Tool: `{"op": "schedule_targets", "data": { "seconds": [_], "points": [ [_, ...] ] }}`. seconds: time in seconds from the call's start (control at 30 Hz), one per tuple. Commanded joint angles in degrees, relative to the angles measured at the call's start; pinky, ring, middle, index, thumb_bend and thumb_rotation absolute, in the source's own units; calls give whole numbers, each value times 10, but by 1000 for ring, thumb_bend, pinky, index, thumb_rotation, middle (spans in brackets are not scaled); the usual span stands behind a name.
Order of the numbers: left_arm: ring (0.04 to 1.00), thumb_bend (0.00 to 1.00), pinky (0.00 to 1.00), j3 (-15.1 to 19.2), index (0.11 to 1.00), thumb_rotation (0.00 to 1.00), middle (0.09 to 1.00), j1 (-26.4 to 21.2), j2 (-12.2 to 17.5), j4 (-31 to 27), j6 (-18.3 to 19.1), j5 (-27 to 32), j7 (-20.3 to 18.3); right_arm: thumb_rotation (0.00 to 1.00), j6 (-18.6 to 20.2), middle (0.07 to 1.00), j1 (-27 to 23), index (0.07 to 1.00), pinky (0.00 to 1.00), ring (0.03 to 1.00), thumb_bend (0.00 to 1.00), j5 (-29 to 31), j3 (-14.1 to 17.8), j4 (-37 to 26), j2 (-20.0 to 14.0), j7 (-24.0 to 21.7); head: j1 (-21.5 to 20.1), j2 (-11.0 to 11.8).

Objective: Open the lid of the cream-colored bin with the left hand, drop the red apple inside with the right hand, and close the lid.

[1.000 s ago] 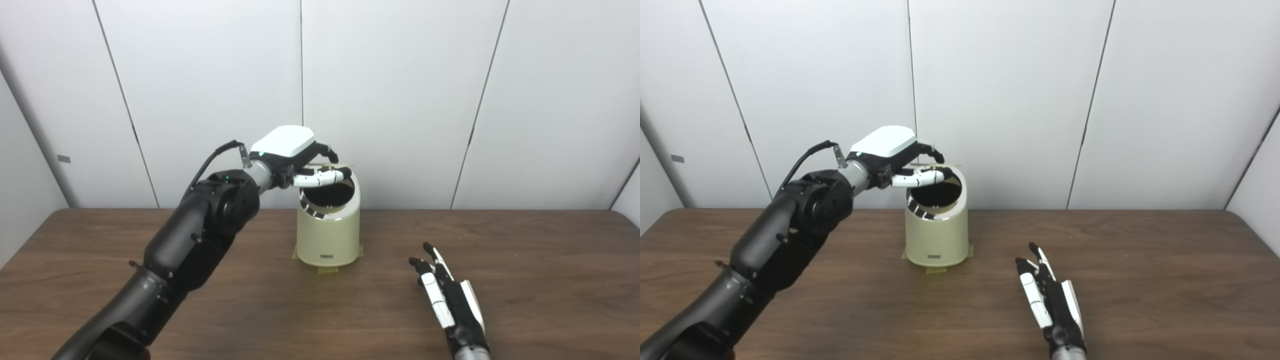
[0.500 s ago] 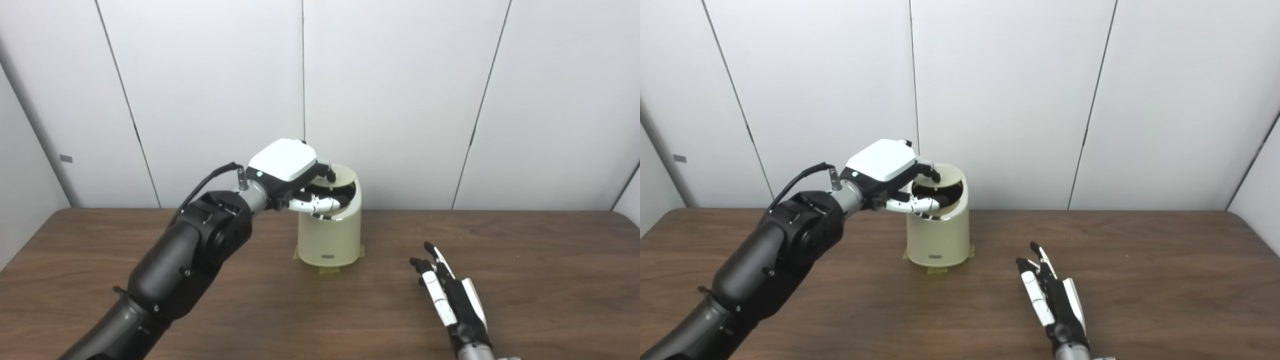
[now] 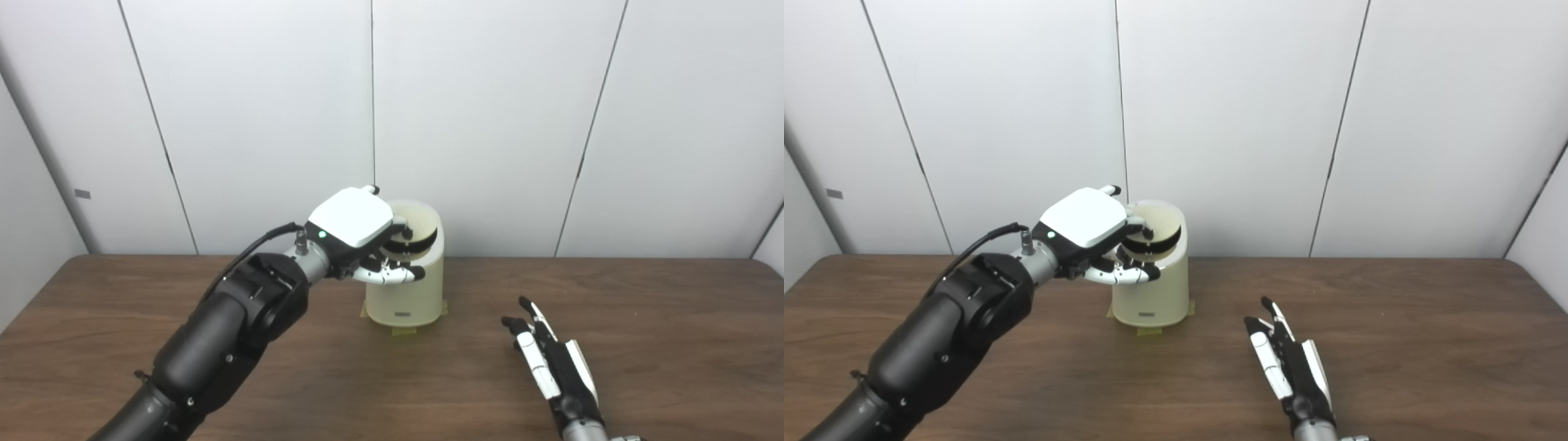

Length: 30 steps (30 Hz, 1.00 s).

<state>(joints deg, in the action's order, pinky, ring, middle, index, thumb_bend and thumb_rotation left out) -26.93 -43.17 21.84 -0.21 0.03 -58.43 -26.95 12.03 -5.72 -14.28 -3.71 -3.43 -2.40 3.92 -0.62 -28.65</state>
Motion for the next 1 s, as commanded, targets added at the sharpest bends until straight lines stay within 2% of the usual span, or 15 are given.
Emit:
{"op": "schedule_targets", "data": {
  "seconds": [0.0, 0.27, 0.7, 0.87, 0.97],
  "points": [
    [846, 555, 997, 4, 782, 955, 804, -25, -1, 11, -4, -11, 18, 1000, 18, 819, -7, 949, 990, 872, 490, -5, -2, -5, -2, -6, -1, -1],
    [892, 576, 1000, -3, 837, 998, 851, -21, 0, 34, 0, -22, -11, 1000, 33, 819, -9, 950, 977, 873, 486, -6, -2, -12, 1, -4, -7, -3],
    [883, 582, 1000, -3, 843, 987, 846, -18, -6, 60, -6, -16, 1, 1000, 28, 811, -9, 951, 983, 862, 508, -6, -4, -13, 0, -3, -9, -8],
    [877, 578, 1000, -5, 821, 968, 832, -18, -3, 56, -11, -16, 0, 1000, 31, 809, -10, 953, 964, 861, 508, -7, -3, -16, 0, -1, -10, -11],
    [873, 590, 1000, -7, 798, 992, 821, -18, -1, 54, -13, -21, 0, 1000, 33, 805, -11, 949, 947, 858, 503, -7, -2, -17, 1, -1, -10, -11]
  ]
}}
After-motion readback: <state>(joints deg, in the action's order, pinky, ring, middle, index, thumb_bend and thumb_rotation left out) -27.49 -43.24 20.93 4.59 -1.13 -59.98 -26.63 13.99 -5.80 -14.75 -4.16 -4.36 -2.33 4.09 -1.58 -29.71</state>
